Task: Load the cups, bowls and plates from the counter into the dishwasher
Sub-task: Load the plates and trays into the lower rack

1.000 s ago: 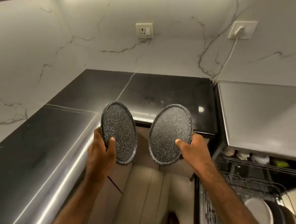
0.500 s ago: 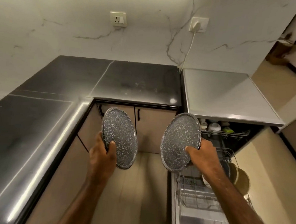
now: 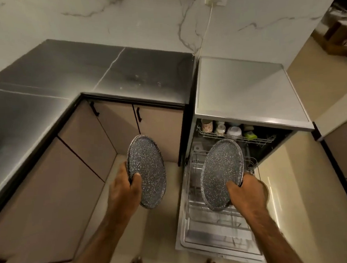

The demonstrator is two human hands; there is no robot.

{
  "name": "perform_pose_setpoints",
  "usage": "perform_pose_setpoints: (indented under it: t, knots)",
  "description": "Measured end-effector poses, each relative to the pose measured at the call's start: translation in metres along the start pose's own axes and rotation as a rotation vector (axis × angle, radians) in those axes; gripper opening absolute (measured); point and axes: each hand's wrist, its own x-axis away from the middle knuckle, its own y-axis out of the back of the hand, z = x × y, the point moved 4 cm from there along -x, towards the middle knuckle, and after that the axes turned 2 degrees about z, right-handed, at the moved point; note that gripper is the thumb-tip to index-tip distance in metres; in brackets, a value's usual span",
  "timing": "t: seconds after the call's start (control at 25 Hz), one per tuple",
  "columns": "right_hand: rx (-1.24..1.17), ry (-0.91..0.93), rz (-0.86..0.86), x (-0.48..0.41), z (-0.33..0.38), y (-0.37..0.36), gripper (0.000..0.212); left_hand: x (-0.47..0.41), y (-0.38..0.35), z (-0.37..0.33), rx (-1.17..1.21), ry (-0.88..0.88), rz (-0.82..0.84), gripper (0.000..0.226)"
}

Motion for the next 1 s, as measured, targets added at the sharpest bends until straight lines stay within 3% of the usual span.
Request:
perform_pose_setpoints:
  t: [0.2, 0.44, 0.68, 1.0]
  knots:
    - [0.042, -0.075, 0.060, -0.042, -0.103, 0.007, 0.005, 0.029, -0.101, 0.022, -0.050, 0.117, 0.065, 0.030]
    - [0.078, -0.194, 0.060, -0.107, -0.200, -0.054, 0.003, 0.007, -0.223, 0.085, -0.070, 0.236, 0.126, 0.021]
    - [0.120, -0.202, 0.027, -0.177, -0.294, -0.158, 0.004, -0.049, -0.356, 0.188, -0.166, 0.204, 0.178, 0.028]
    - [0.100, -0.135, -0.025, -0.245, -0.358, -0.243, 0.014, -0.099, -0.459, 0.262, -0.173, 0.085, 0.108, 0.035]
